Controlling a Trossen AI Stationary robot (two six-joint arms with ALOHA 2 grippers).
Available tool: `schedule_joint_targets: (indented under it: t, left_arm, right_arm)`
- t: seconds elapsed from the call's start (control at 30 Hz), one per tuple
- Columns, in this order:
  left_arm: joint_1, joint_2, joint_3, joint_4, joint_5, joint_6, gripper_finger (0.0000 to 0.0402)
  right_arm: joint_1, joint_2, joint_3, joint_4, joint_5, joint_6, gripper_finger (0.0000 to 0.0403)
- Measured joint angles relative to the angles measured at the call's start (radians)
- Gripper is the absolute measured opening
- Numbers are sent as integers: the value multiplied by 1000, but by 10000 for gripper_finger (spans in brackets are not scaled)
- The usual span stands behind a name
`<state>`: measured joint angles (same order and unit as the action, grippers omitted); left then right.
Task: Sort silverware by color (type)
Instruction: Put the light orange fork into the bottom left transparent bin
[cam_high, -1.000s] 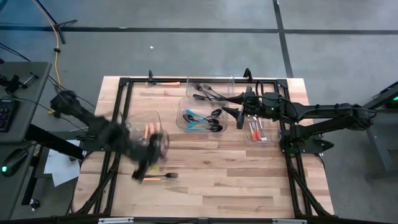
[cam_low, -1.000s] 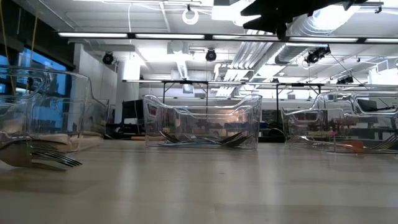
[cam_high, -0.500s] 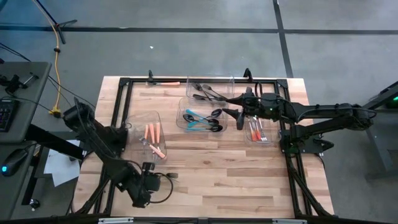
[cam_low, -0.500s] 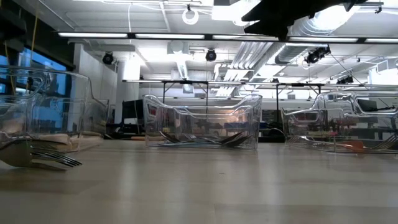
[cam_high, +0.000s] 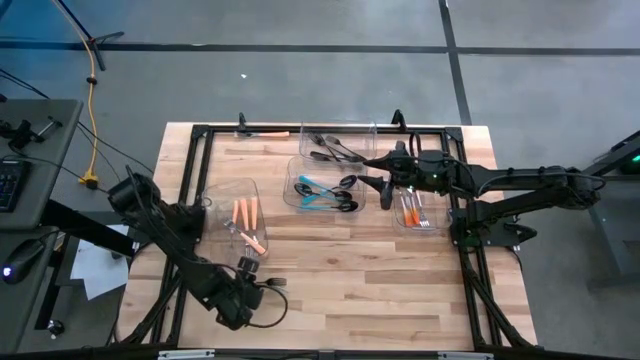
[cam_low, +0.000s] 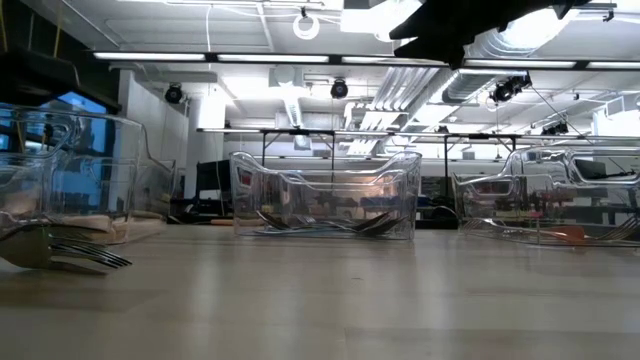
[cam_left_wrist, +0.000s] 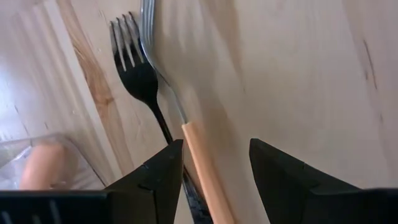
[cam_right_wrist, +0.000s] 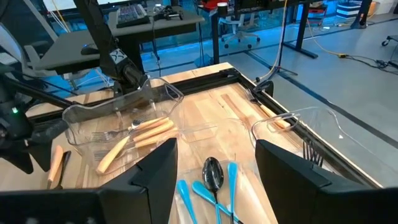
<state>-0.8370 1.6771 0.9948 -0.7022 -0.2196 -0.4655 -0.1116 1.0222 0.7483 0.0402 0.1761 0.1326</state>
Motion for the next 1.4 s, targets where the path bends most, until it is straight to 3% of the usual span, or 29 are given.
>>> schedule_joint_targets:
  t: [0.2, 0.77, 1.07, 1.23, 1.4]
  left_arm:
    - [11, 13, 1, 3, -27, 37, 172]
    - [61, 16, -2, 24, -4, 546, 172]
    - [131, 16, -2, 40, 55, 575, 172]
    - [130, 16, -33, 101, 141, 598, 172]
    - [135, 15, -53, 146, 145, 645, 172]
  right_arm:
    - [0, 0, 0, -4, 0, -2, 201]
    - [0, 0, 0, -8, 0, -2, 201]
    - [0, 0, 0, -11, 0, -2, 201]
    - [0, 0, 0, -15, 0, -2, 201]
    - [0, 0, 0, -27, 0, -2, 201]
